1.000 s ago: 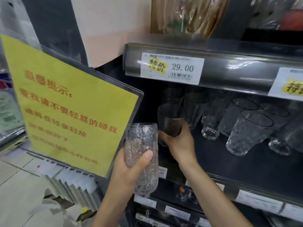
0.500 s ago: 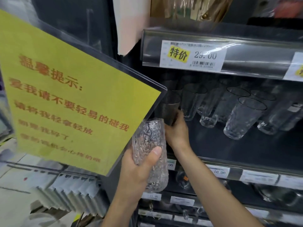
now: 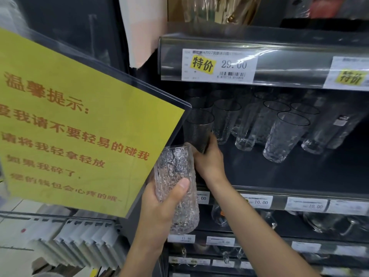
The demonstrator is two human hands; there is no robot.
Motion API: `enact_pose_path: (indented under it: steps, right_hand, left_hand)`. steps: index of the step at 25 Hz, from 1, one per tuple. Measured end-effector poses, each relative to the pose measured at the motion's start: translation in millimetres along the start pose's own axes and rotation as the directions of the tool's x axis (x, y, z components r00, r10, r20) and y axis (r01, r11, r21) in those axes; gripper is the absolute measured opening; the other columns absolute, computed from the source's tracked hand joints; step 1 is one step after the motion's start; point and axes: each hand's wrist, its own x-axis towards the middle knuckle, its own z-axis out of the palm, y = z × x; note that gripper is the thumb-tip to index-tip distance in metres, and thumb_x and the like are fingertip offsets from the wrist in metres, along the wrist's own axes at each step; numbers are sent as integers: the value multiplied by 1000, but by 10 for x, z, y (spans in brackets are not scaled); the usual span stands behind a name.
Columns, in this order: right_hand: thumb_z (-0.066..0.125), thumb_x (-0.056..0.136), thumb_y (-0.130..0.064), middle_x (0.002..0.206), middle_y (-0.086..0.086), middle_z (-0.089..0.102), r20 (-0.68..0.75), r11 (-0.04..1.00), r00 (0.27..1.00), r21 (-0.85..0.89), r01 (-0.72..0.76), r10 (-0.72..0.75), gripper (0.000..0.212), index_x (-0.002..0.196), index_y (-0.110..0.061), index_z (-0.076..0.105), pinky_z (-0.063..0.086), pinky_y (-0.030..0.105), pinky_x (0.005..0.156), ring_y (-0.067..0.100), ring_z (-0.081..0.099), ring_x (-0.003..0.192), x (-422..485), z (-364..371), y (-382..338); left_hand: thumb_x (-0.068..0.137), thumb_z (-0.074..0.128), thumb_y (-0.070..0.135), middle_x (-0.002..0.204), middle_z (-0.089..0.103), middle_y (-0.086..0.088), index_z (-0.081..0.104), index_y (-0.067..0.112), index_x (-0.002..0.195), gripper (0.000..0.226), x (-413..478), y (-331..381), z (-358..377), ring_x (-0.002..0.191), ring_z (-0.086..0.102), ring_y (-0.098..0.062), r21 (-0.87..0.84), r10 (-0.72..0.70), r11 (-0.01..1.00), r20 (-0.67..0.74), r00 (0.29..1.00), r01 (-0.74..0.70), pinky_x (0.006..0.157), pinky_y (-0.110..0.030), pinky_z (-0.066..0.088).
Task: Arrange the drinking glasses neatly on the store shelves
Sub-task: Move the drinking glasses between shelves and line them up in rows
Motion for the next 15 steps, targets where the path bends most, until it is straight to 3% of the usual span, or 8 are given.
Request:
enact_pose_path:
  steps: [8,12,15]
  right_hand:
    - [73,87,-32,108,-17,57,31,1000,999,7,12,-12,56,137,-28,46,39,16,85,1,53,101,-10,-13,-38]
    - [78,82,-35,131,-6,59,70,1000,997,0,-20,20,70,141,-24,42,40,18,89,9,56,117,7,-66,-72]
    - [73,86,-39,138,-2,56,138,991,989,-124,-42,59,71,145,-22,38,36,17,90,15,52,127,-60,-353,-68]
  left_hand:
    - [78,79,39,99,74,21,64,30,112,38,1,1,-3,91,69,4,9,17,1000,32,999,-17,67,-5,50]
    - [79,79,35,99,75,18,65,28,112,36,12,22,17,90,70,4,33,27,999,39,999,-28,65,-6,50]
    - [78,73,38,95,75,22,64,31,110,34,21,24,86,88,70,5,14,9,1000,43,999,-10,63,-8,52]
